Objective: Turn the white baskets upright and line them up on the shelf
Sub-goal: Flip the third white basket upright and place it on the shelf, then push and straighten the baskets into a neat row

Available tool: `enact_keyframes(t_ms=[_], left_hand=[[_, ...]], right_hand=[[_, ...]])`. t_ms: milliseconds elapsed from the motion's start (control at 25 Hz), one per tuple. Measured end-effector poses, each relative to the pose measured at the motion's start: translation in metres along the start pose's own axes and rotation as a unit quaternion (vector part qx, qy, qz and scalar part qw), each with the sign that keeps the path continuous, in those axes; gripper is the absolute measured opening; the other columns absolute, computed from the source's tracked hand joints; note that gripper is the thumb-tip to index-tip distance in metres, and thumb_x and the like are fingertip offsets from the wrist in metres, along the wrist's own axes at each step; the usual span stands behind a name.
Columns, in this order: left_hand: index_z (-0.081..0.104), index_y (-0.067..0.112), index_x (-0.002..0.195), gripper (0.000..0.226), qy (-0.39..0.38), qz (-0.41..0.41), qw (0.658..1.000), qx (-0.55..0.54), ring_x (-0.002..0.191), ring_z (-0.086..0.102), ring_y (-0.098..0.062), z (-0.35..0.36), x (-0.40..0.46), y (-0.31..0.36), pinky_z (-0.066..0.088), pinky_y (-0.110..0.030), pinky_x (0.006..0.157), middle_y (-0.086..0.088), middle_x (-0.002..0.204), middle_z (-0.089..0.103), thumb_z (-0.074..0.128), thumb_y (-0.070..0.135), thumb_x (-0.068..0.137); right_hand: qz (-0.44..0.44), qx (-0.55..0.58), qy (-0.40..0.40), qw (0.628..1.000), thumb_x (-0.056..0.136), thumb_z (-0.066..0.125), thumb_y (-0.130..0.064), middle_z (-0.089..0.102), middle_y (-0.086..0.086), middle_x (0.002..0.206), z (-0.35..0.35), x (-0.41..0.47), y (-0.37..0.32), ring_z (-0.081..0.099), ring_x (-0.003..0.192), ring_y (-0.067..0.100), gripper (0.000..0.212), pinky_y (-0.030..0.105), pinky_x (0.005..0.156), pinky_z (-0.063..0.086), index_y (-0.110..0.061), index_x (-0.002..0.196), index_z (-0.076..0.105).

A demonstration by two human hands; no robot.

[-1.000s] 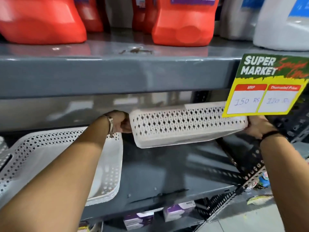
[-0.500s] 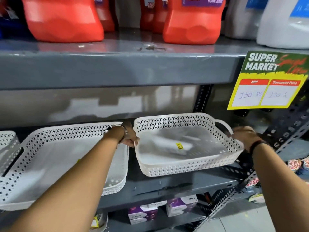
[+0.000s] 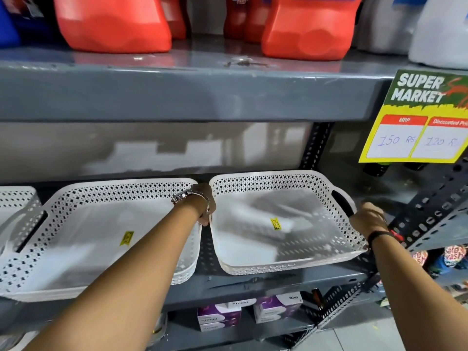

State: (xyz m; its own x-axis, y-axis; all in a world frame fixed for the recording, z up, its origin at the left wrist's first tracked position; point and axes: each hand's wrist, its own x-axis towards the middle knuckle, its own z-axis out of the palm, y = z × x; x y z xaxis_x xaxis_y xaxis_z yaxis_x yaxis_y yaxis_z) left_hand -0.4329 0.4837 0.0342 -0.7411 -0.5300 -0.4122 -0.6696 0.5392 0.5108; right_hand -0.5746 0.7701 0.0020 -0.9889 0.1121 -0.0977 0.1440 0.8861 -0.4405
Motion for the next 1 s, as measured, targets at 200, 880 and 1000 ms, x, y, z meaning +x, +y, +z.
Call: enact_keyframes(t_ms=[200,880,1000], left_hand=[[0.059,0.001,0.115,0.034,0.238,0.068,0.96,0.131,0.106,0.063,-0.037,-0.031,-0.01,-0.04,0.051,-0.035,0.078,-0.021,0.117,0.065,0.046,0.021,0.092],[0.034,0.004,0.139,0.05,0.234,-0.111,0.961,0.092,0.125,0.049,-0.036,-0.132,0.006,-0.309,0.039,-0.043,0.106,-0.02,0.137,0.051,0.03,0.032,0.098],[0.035,0.002,0.139,0.048,0.225,-0.086,0.968,0.067,0.123,0.05,-0.039,-0.133,0.01,-0.31,0.042,-0.043,0.101,-0.023,0.135,0.049,0.027,0.028,0.099]], right_hand=[[-0.239,0.085,-0.049,0.966,0.095,0.043,-0.023,0.038,0.02,0.146,0.043,-0.079,-0.105,0.036,0.135,0.03,0.05,0.031,0.111,0.028,0.0,0.139,0.035],[-0.294,-0.069,-0.084,0.95,0.096,0.03,-0.009,0.019,0.01,0.157,0.167,-0.157,-0.201,0.029,0.141,0.023,0.053,0.035,0.111,0.036,-0.005,0.147,0.014],[-0.29,-0.049,-0.061,0.954,0.098,0.032,-0.014,0.027,0.012,0.154,0.163,-0.162,-0.203,0.035,0.138,0.027,0.05,0.035,0.108,0.036,-0.006,0.146,0.021]])
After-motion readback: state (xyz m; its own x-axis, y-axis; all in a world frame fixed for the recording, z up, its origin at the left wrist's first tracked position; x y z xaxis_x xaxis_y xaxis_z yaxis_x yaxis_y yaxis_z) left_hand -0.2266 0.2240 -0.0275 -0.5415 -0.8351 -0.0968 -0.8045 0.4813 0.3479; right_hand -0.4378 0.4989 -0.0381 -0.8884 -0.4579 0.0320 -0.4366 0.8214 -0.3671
